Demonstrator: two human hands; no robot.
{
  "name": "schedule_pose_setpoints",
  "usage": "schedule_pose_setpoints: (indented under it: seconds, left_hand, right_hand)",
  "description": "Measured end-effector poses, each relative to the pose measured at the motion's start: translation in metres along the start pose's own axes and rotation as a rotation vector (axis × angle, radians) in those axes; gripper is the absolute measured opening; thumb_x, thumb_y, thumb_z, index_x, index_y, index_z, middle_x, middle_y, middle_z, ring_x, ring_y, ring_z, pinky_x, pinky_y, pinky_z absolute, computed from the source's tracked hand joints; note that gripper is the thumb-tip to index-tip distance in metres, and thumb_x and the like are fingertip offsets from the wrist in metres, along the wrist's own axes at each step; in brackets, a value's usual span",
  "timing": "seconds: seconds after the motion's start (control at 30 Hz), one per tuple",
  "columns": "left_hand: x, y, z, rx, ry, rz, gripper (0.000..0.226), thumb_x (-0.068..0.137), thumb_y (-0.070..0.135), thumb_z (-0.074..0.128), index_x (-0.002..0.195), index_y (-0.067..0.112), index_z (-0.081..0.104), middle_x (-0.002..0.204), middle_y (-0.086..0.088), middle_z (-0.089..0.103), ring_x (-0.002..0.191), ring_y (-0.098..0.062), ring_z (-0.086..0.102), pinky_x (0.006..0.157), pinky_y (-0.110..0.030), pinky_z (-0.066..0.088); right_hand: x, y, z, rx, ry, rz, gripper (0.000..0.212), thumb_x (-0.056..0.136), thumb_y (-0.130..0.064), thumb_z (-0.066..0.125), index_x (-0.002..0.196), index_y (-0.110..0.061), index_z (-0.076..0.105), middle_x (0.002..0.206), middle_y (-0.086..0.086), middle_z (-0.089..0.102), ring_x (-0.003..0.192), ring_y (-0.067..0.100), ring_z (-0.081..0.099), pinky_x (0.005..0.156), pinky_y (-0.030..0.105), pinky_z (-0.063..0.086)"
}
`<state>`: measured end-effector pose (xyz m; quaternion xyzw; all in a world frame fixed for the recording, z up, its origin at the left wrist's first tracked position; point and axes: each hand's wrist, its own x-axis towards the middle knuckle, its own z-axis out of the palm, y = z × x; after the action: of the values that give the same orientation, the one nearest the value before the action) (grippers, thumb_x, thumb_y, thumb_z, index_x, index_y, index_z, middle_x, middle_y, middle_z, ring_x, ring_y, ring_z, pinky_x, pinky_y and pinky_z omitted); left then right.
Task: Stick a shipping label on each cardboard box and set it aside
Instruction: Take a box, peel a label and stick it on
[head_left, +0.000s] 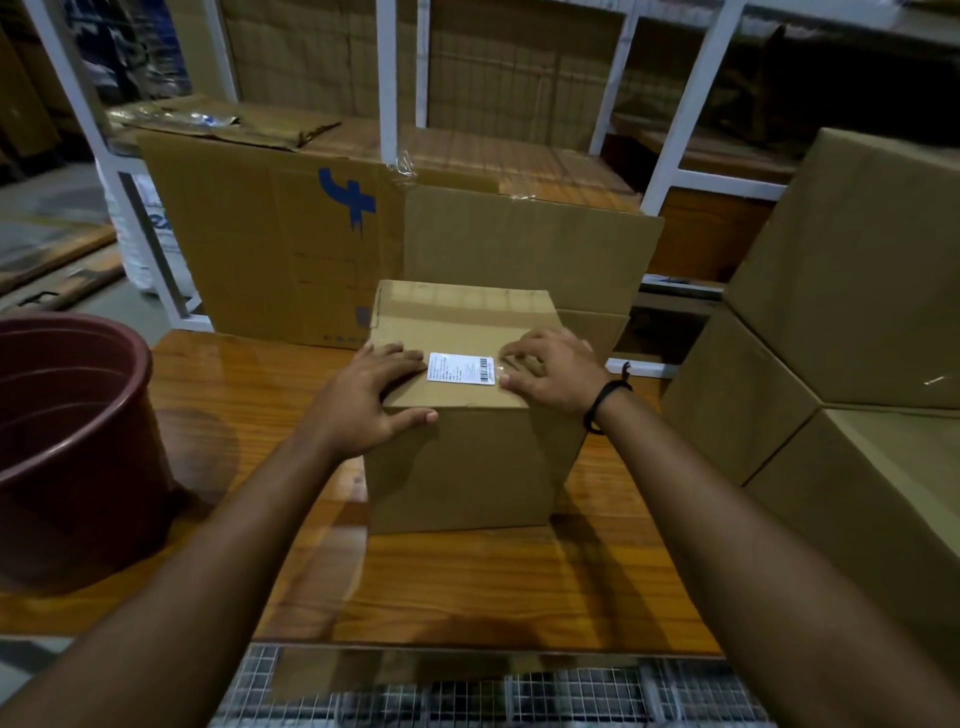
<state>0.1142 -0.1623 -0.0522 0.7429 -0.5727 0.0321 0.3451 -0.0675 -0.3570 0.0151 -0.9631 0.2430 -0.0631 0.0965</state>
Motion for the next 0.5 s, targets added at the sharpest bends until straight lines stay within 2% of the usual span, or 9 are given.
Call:
schedule_pose_setpoints:
  seconds: [0.13,0.2,0.27,0.33,0.43,0.5]
  left_hand:
    - [-0.004,-0.001,0.006,-0.031,0.066,0.014,0.083,0.068,0.071,0.060,0.130,0.017,0.061,0.138,0.000,0.057,0.136,-0.018,0.042,0.118,-0.035,0.015]
    - [-0.004,-0.002,0.005,-0.036,0.073,0.020,0.086,0.067,0.076,0.059,0.128,0.016,0.063,0.137,-0.001,0.058,0.135,-0.018,0.044,0.118,-0.038,0.017]
    - [-0.004,-0.002,0.006,-0.037,0.063,0.026,0.089,0.066,0.081,0.055,0.127,0.016,0.064,0.136,-0.001,0.059,0.134,-0.017,0.044,0.118,-0.040,0.020]
    - [-0.004,-0.003,0.007,-0.043,0.066,0.021,0.086,0.066,0.077,0.060,0.126,0.016,0.065,0.136,0.000,0.059,0.135,-0.017,0.044,0.119,-0.040,0.020]
    - [-0.004,-0.001,0.008,-0.043,0.080,0.018,0.081,0.067,0.070,0.062,0.126,0.015,0.065,0.136,0.000,0.059,0.135,-0.017,0.044,0.119,-0.038,0.019]
    - [-0.004,0.000,0.008,-0.045,0.079,0.017,0.081,0.067,0.069,0.062,0.127,0.015,0.064,0.136,0.000,0.058,0.135,-0.016,0.043,0.118,-0.035,0.017]
  right_hand:
    - [0.016,-0.003,-0.007,0.117,-0.083,0.098,0.047,0.076,-0.053,0.072,0.118,-0.037,0.063,0.108,-0.008,0.061,0.106,0.015,0.051,0.089,0.035,0.034]
    - [0.023,-0.006,-0.008,0.211,-0.161,0.109,0.042,0.074,-0.042,0.078,0.113,-0.034,0.064,0.099,-0.008,0.059,0.095,0.013,0.056,0.089,0.036,0.046]
    - [0.027,-0.009,-0.008,0.250,-0.203,0.091,0.034,0.075,-0.030,0.080,0.104,-0.027,0.064,0.089,-0.007,0.056,0.083,0.012,0.056,0.084,0.037,0.048]
    - [0.029,-0.011,-0.008,0.272,-0.210,0.089,0.033,0.076,-0.024,0.080,0.103,-0.020,0.062,0.087,-0.005,0.055,0.080,0.012,0.054,0.079,0.034,0.047]
    - [0.029,-0.009,-0.007,0.280,-0.220,0.092,0.039,0.076,-0.025,0.080,0.109,-0.022,0.059,0.091,-0.007,0.055,0.082,0.010,0.053,0.079,0.031,0.046]
    - [0.030,-0.009,-0.007,0.264,-0.235,0.090,0.036,0.077,-0.024,0.080,0.107,-0.021,0.061,0.091,-0.006,0.055,0.082,0.010,0.053,0.079,0.032,0.047]
